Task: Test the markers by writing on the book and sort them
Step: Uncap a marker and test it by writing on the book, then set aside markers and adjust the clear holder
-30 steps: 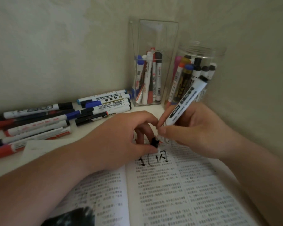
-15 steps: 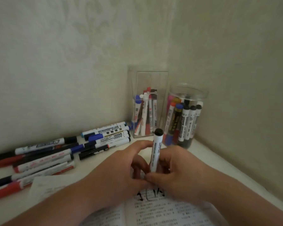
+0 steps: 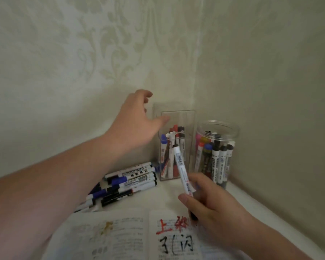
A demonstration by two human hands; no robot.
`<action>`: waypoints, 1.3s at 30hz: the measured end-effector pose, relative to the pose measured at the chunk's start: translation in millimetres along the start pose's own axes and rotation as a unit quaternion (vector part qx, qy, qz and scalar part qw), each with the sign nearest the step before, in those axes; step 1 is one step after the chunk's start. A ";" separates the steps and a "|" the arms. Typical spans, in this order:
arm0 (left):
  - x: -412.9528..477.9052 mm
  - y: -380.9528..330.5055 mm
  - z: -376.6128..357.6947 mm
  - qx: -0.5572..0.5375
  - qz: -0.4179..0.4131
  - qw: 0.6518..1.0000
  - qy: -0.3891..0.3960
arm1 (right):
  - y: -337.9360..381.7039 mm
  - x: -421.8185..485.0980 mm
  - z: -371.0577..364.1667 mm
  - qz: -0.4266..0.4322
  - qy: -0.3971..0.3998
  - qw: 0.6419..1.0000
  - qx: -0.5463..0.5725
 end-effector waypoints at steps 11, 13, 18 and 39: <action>36.3 -5.9 -7.5 0.068 0.005 0.992 0.107 | 4.2 -4.3 12.5 0.090 -0.067 0.980 0.165; 35.8 -5.7 -5.1 0.031 0.025 0.995 0.089 | 7.7 -7.3 12.8 0.109 -0.077 0.975 0.175; 45.0 -5.2 0.2 -0.056 0.068 0.996 0.028 | 40.4 -7.8 20.1 0.143 -0.180 0.953 0.196; 83.7 -37.4 -0.3 -0.224 0.247 0.935 0.119 | 112.9 91.2 67.1 0.025 -0.201 0.892 -0.405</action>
Point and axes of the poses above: each hand's wrist, its own x-axis towards the middle knuckle, its own z-axis out of the back of the hand, y = z × x, the point moved 1 cm from there along x, towards the middle knuckle, and after that the axes turned 9 degrees about x, right-handed, at the moved point
